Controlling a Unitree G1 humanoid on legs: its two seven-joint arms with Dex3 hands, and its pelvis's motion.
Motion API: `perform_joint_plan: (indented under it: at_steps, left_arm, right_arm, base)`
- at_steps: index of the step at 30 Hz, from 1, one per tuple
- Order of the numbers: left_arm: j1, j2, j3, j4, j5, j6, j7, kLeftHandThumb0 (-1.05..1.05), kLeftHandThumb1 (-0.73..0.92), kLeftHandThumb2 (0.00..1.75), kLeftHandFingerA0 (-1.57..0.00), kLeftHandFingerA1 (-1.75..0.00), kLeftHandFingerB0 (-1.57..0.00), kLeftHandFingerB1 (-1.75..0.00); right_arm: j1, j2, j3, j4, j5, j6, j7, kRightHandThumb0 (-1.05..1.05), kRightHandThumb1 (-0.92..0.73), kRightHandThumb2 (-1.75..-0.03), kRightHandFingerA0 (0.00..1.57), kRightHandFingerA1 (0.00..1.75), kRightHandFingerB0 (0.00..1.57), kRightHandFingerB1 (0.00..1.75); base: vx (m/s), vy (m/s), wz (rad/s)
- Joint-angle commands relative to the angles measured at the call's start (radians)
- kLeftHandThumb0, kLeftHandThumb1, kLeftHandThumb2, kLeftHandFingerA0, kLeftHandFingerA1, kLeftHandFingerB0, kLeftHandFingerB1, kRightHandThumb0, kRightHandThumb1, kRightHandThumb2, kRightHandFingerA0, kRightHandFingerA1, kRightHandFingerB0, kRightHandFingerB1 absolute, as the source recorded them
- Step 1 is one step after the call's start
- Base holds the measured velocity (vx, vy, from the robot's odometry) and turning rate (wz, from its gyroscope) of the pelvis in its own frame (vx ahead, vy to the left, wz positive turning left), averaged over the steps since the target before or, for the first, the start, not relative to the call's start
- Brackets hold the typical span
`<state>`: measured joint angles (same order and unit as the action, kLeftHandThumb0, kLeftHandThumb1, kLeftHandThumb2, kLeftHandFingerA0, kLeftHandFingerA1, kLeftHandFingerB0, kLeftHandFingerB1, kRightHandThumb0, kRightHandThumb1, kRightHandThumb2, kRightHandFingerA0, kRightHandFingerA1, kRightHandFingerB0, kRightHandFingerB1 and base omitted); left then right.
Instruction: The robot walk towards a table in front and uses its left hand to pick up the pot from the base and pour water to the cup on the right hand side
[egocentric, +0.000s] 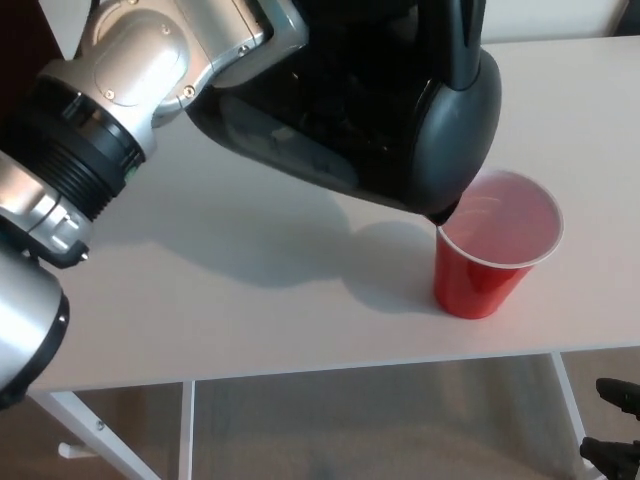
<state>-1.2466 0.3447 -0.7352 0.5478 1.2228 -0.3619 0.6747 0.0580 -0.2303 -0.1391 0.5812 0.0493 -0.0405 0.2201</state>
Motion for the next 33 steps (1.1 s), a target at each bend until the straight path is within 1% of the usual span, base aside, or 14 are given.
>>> perform_joint_plan:
  at_steps: [1,8,10,14,15,16,17,18,21,22,23,26,27,33]
  left_arm:
    - [-0.048,-0.009,-0.025,0.017,0.087,0.041,0.078,-0.31,0.55,0.56,-1.02,-1.57,-0.97,-0.8]
    - [-0.052,-0.022,-0.023,0.038,0.072,0.025,0.1,-0.29,0.56,0.57,-1.06,-1.4,-0.96,-0.71]
    - [-0.055,-0.02,-0.025,0.037,0.074,0.025,0.09,-0.32,0.55,0.6,-1.0,-1.62,-0.92,-0.8]
    - [-0.034,-0.02,0.012,0.013,0.024,0.027,0.04,-0.31,0.51,0.59,-0.98,-1.65,-0.96,-0.72]
    - [-0.008,-0.034,0.053,0.016,-0.035,0.017,0.058,-0.28,0.36,0.84,-1.27,-1.34,-0.91,-0.84]
    - [0.006,-0.048,0.081,0.017,-0.077,0.01,0.038,-0.31,0.5,0.59,-0.98,-1.72,-0.93,-0.99]
    - [0.013,-0.056,0.097,0.017,-0.093,0.006,0.029,-0.31,0.5,0.59,-0.98,-1.72,-0.93,-0.99]
    - [0.059,-0.106,0.192,0.009,-0.214,0.039,-0.003,-0.25,0.52,0.58,-0.95,-1.75,-0.8,-1.42]
    - [0.115,-0.174,0.336,-0.055,-0.392,0.131,-0.186,-0.22,0.58,0.57,-0.88,-1.75,-0.59,-1.5]
    - [0.124,-0.204,0.396,-0.074,-0.466,0.186,-0.236,-0.14,0.58,0.55,-0.83,-1.75,-0.55,-1.74]
    - [0.125,-0.22,0.428,-0.079,-0.501,0.21,-0.254,-0.14,0.58,0.55,-0.83,-1.75,-0.55,-1.74]
    - [0.119,-0.283,0.57,-0.11,-0.608,0.36,-0.337,-0.21,0.58,0.57,-0.84,-1.75,-0.74,-1.41]
    - [0.102,-0.284,0.645,-0.102,-0.693,0.384,-0.364,-0.12,0.61,0.54,-0.78,-1.75,-0.55,-1.75]
    - [0.139,-0.264,0.856,-0.089,-0.889,0.463,-0.437,-0.17,0.59,0.54,-0.81,-1.75,-0.61,-1.75]
  right_arm:
    - [0.003,-0.012,-0.004,-0.012,-0.002,-0.003,-0.008,-0.19,-0.53,-0.55,0.71,0.48,0.4,0.37]
    - [0.007,-0.011,-0.005,-0.028,0.003,0.004,-0.002,-0.18,-0.53,-0.55,0.71,0.48,0.39,0.36]
    - [0.006,-0.012,-0.004,-0.023,0.001,-0.001,-0.002,-0.18,-0.53,-0.55,0.71,0.48,0.39,0.37]
    - [0.004,-0.011,-0.002,-0.017,-0.001,-0.003,-0.002,-0.19,-0.52,-0.55,0.7,0.48,0.4,0.37]
    - [0.008,-0.005,0.002,-0.017,-0.002,-0.008,0.0,-0.19,-0.52,-0.55,0.7,0.48,0.4,0.37]
    - [0.006,-0.005,0.003,-0.018,-0.001,-0.005,-0.001,-0.19,-0.52,-0.55,0.7,0.48,0.4,0.37]
    - [0.005,-0.005,0.004,-0.019,-0.001,-0.003,-0.001,-0.19,-0.52,-0.55,0.7,0.48,0.4,0.37]
    - [0.01,-0.006,0.006,-0.023,-0.003,-0.008,0.0,-0.21,-0.52,-0.55,0.71,0.48,0.39,0.37]
    - [0.013,-0.005,0.005,-0.026,0.002,-0.005,0.003,-0.2,-0.52,-0.55,0.71,0.48,0.38,0.37]
    - [0.016,-0.006,0.003,-0.026,0.005,-0.01,0.007,-0.19,-0.53,-0.55,0.71,0.49,0.37,0.37]
    - [0.017,-0.006,0.002,-0.027,0.007,-0.011,0.009,-0.19,-0.53,-0.55,0.71,0.49,0.37,0.37]
    - [0.014,-0.007,0.002,-0.018,0.007,-0.011,0.009,-0.19,-0.53,-0.55,0.73,0.49,0.39,0.37]
    - [0.004,-0.007,0.001,-0.012,0.004,-0.003,0.002,-0.2,-0.52,-0.55,0.72,0.49,0.39,0.36]
    - [0.007,-0.006,-0.004,-0.013,0.009,0.013,-0.002,-0.21,-0.52,-0.55,0.69,0.49,0.38,0.36]
  base:
    - [0.0,0.0,0.0]
    - [0.0,0.0,0.0]
    - [0.0,0.0,0.0]
    - [0.0,0.0,0.0]
    - [0.0,0.0,0.0]
    - [0.0,0.0,0.0]
    - [0.0,0.0,0.0]
    - [0.0,0.0,0.0]
    - [0.0,0.0,0.0]
    - [0.0,0.0,0.0]
    - [0.0,0.0,0.0]
    - [0.0,0.0,0.0]
    - [0.0,0.0,0.0]
    - [0.0,0.0,0.0]
